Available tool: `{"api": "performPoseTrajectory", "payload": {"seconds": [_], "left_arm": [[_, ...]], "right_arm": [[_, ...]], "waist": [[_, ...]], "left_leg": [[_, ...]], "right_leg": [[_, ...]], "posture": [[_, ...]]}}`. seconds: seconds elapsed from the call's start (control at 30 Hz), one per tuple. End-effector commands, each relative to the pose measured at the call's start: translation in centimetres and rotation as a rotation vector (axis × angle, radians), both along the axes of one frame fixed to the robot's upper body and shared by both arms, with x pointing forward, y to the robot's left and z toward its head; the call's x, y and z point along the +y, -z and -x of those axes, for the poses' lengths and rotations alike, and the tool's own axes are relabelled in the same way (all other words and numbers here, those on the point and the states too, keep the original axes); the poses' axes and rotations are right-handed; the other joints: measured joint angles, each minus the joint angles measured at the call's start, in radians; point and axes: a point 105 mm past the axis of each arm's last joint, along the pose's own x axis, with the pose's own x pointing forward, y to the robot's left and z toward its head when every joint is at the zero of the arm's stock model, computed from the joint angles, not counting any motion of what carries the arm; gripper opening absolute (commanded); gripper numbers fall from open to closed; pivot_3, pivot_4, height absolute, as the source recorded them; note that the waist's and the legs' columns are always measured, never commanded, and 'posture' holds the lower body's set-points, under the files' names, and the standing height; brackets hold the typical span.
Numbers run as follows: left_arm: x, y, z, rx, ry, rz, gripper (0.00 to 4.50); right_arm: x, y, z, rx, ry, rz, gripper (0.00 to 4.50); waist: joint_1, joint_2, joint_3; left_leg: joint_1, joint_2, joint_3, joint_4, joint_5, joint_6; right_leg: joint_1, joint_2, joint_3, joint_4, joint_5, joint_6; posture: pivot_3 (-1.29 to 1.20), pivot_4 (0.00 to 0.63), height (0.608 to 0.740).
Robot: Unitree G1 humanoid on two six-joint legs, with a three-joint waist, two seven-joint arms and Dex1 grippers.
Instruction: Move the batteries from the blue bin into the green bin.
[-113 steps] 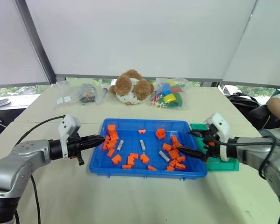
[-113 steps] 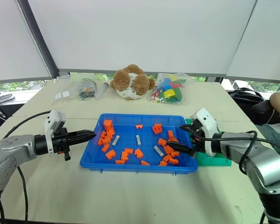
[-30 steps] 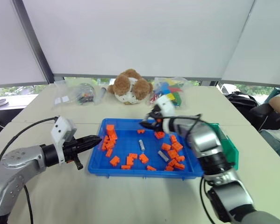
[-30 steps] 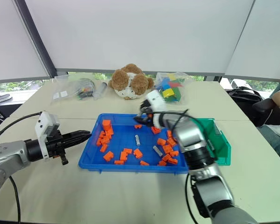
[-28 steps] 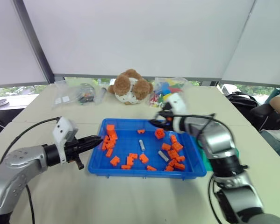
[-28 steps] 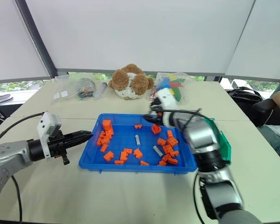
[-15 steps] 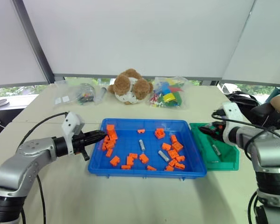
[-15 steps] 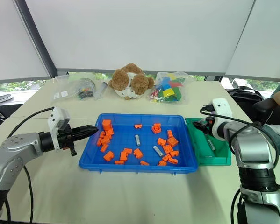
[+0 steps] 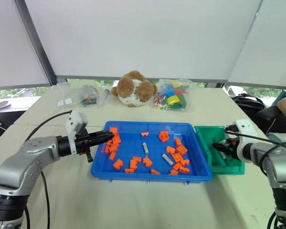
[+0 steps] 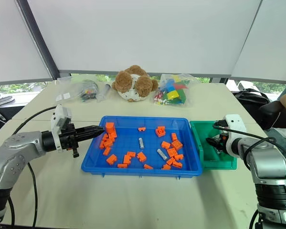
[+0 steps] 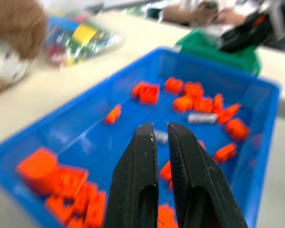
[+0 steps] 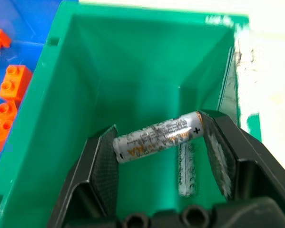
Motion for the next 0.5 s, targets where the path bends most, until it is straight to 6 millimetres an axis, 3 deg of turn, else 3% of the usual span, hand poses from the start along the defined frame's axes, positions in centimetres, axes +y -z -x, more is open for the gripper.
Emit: {"api": "performPoseTrajectory", "payload": {"seconds": [0.03,0.27,0.33,0.43,0.5], "left_arm": [[-0.7,-2.0,1.4,-0.041,0.095,0.024,0.43],[-1.8,-2.4,2.2,-0.025,0.218,-0.003,0.43],[-2.1,-2.6,2.3,-0.025,0.245,-0.005,0.43],[-2.4,-2.4,2.6,-0.027,0.287,-0.037,0.43],[-2.5,-2.0,2.7,-0.026,0.303,-0.06,0.43]], "right_arm": [[0.1,-1.4,0.2,-0.047,-0.022,0.021,2.2],[0.3,-1.3,0.0,-0.036,-0.036,0.024,2.2],[0.2,-1.4,0.0,-0.037,-0.035,0.026,3.23],[0.3,-1.5,0.1,-0.037,-0.034,0.022,4.45],[0.5,-1.6,0.2,-0.038,-0.046,0.013,4.45]], "waist": [[0.0,0.0,0.0],[0.001,0.0,0.0],[0.001,0.0,0.0],[0.001,0.0,0.0],[0.001,0.0,0.0]], "left_leg": [[0.0,0.0,0.0,0.0,0.0,0.0],[0.0,0.0,0.0,0.0,0.0,0.0],[0.0,0.0,0.0,0.0,0.0,0.0],[0.0,0.0,0.0,0.0,0.0,0.0],[0.0,0.0,0.0,0.0,0.0,0.0]], "right_leg": [[0.0,0.0,0.0,0.0,0.0,0.0],[0.0,0.0,0.0,0.0,0.0,0.0],[0.0,0.0,0.0,0.0,0.0,0.0],[0.0,0.0,0.0,0.0,0.0,0.0],[0.001,0.0,0.0,0.0,0.0,0.0]], "posture": [[0.0,0.15,0.74],[0.0,0.15,0.74],[0.0,0.15,0.74],[0.0,0.15,0.74],[0.0,0.15,0.74]]}}
